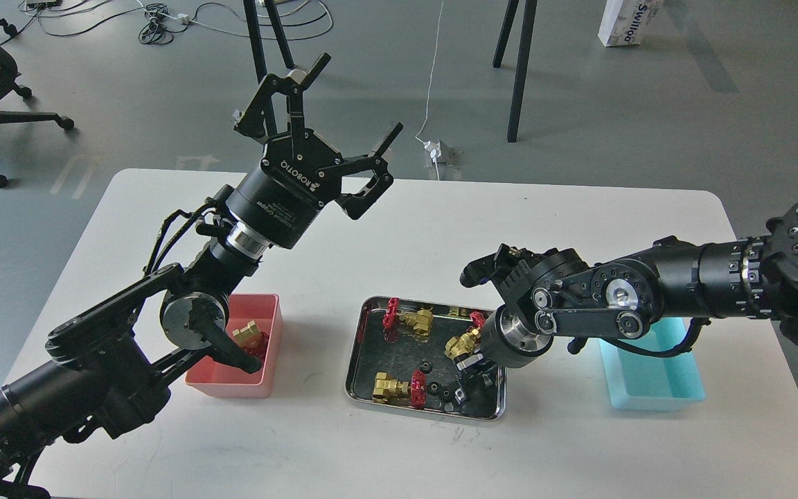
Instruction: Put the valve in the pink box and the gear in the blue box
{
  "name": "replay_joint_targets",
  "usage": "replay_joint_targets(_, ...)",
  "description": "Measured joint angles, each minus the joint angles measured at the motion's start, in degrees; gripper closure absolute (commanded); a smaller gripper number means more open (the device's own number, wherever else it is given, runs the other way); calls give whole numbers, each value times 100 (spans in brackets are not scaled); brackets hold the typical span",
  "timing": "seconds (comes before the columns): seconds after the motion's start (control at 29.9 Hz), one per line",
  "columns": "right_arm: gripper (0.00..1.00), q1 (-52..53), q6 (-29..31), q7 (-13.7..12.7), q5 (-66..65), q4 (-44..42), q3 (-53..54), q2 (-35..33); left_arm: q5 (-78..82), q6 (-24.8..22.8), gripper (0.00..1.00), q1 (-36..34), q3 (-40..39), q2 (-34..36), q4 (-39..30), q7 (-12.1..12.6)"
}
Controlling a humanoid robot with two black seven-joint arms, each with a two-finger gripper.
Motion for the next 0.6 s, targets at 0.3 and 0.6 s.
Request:
replay_joint_targets(0.3,91,759,16,6,396,918,661,-1840,108,0,2,0,1,-151,22,0)
replay_joint_targets(0.6,91,276,166,-29,-261,1434,847,-4407,140,0,2,0,46,-396,210,-1)
